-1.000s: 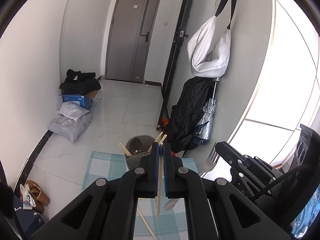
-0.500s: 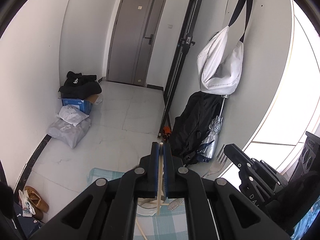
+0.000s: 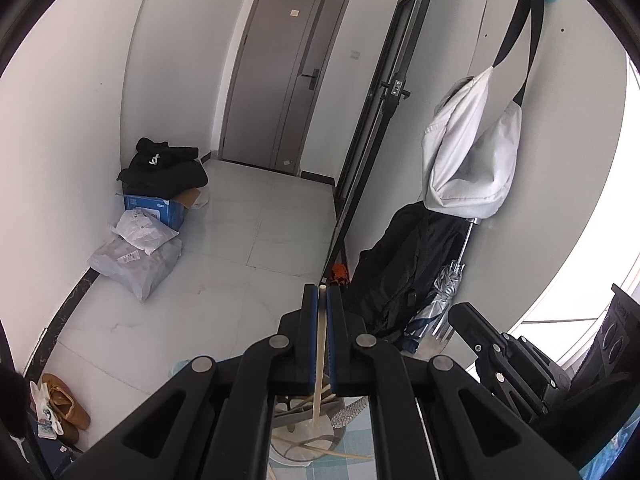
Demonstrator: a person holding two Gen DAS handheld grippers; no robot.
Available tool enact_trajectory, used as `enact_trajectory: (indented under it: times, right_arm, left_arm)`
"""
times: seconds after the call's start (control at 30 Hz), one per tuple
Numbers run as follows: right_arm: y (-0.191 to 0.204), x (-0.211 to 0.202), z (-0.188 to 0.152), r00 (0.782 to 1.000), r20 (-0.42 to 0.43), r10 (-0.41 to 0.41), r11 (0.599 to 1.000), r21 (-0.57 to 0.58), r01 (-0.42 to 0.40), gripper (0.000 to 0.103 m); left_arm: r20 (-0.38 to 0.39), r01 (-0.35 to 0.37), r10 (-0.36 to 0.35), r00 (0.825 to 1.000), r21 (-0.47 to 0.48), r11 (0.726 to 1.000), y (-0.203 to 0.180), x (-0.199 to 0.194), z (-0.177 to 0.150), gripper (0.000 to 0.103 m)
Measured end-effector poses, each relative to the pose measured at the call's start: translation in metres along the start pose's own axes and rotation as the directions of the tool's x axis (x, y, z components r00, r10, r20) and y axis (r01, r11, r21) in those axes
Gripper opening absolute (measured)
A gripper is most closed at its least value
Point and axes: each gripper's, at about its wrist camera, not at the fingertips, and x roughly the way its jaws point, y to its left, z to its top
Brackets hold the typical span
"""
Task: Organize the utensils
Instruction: 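Raise the chopstick with the left gripper while the right gripper carries the fork, then lower the chopstick and fork into the caddy and open both grippers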
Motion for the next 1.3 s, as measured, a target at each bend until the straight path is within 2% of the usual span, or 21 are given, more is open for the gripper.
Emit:
enact_trajectory:
  times: [0.17, 0.47, 0.77, 0.97, 1.3]
  right_arm:
    - [-0.001, 0.021, 0.001, 1.0, -0.012, 0.005, 1.0, -0.016, -0.005, 0.001]
    - [0.007, 0.063, -0.009, 0.999, -0.052, -0.013, 0.996, -0.091, 0.008, 0.001]
    - [0.01, 0.088, -0.03, 0.995, -0.1, -0.013, 0.991, -0.132, 0.0, 0.001]
    - [0.024, 0.097, -0.042, 0.993, -0.118, 0.002, 0.979, -0.201, -0.026, 0.001]
    - [0.025, 0.107, -0.058, 0.979, -0.194, 0.065, 0.976, -0.193, -0.103, 0.001]
  left_arm:
    - [0.004, -0.014, 0.014, 1.0, -0.033, 0.999, 0.015, 0.012, 0.003, 0.001]
    - [0.008, -0.05, 0.05, 0.999, -0.024, 0.998, 0.029, 0.04, -0.002, 0.001]
    - [-0.031, -0.022, 0.021, 0.999, -0.056, 0.998, 0.043, 0.055, -0.017, 0.001]
    - [-0.057, -0.011, 0.009, 0.998, -0.049, 0.999, 0.042, 0.06, -0.024, 0.001]
    - [-0.114, 0.004, -0.003, 0.993, 0.003, 1.0, 0.035, 0.071, -0.04, 0.001]
